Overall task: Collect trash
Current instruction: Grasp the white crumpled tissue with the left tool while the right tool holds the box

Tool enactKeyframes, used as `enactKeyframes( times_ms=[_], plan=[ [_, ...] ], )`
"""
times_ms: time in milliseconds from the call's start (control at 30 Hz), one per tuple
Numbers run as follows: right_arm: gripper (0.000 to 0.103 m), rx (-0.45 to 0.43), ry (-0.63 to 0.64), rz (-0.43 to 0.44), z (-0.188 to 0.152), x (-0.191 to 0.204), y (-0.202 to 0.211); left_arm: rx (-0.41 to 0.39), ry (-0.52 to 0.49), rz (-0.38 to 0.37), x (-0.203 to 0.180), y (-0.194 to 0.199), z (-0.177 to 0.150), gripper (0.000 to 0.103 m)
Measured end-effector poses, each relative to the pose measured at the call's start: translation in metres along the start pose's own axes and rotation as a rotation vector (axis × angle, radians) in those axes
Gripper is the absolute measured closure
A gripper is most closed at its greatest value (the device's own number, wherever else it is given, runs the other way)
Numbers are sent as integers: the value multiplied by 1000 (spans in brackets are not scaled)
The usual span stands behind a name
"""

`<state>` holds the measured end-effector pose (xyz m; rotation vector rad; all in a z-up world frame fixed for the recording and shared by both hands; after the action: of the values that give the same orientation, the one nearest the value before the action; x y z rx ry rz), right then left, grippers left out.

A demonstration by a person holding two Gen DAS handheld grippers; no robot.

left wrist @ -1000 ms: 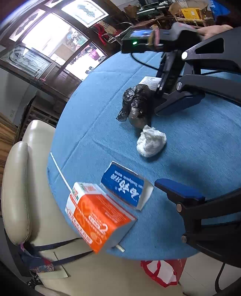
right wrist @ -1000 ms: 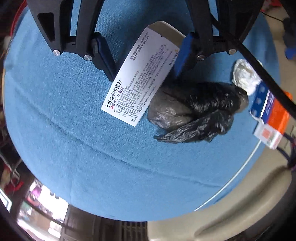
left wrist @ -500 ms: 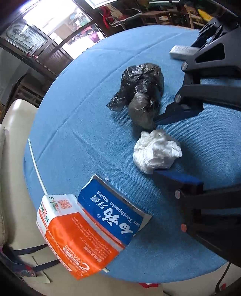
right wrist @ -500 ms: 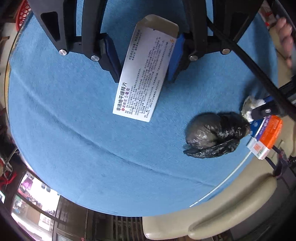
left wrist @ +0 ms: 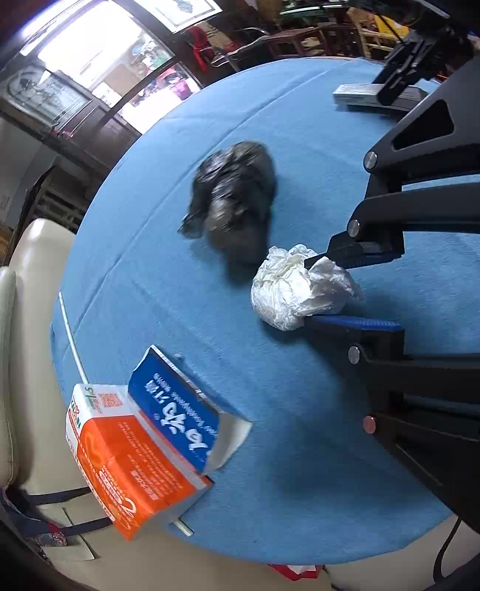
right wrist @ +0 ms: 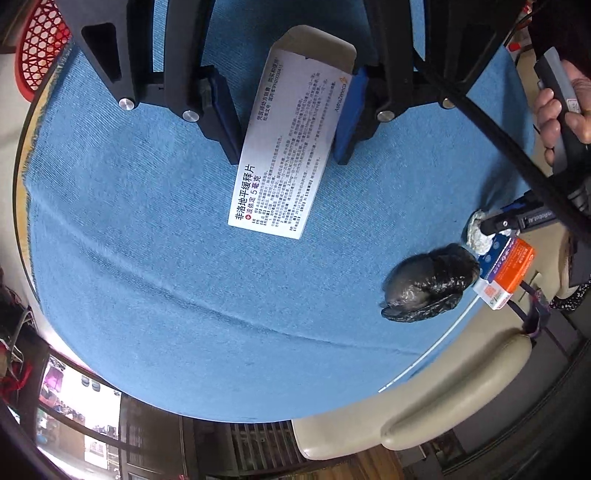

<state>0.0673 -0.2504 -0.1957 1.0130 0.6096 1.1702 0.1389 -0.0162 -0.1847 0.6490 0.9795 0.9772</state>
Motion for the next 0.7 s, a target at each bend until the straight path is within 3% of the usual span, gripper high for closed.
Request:
enactKeyframes(
  times_ms=[333, 467, 533, 600, 700],
  plan=[
    [50, -28, 2, 11, -28, -11, 16, 80, -186, -30, -63, 11, -73, 79],
    [49, -44, 5, 28, -37, -18, 23, 102, -245, -1, -76, 10, -89, 77],
    [48, -52, -2, 41, -41, -19, 26, 104, -266, 2, -82, 11, -92, 71],
    [36, -57, -15, 76, -42, -16, 26, 107, -269, 13, -87, 14, -94, 47],
    [30, -61, -52, 93, -46, -22, 30, 87, -268, 12, -86, 24, -95, 40]
  ],
)
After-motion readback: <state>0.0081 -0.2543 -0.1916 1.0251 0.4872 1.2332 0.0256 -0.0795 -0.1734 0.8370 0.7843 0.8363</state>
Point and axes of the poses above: each gripper's, at about its wrist camera, not at the fingertips, and y roughly against the way its jaws point, x to its left, z to its top, the point moved 10 cm from there along -y, roughly the way its jaws point, and after that the axes turned 8 degrees about -z, right-handed, at the moved point
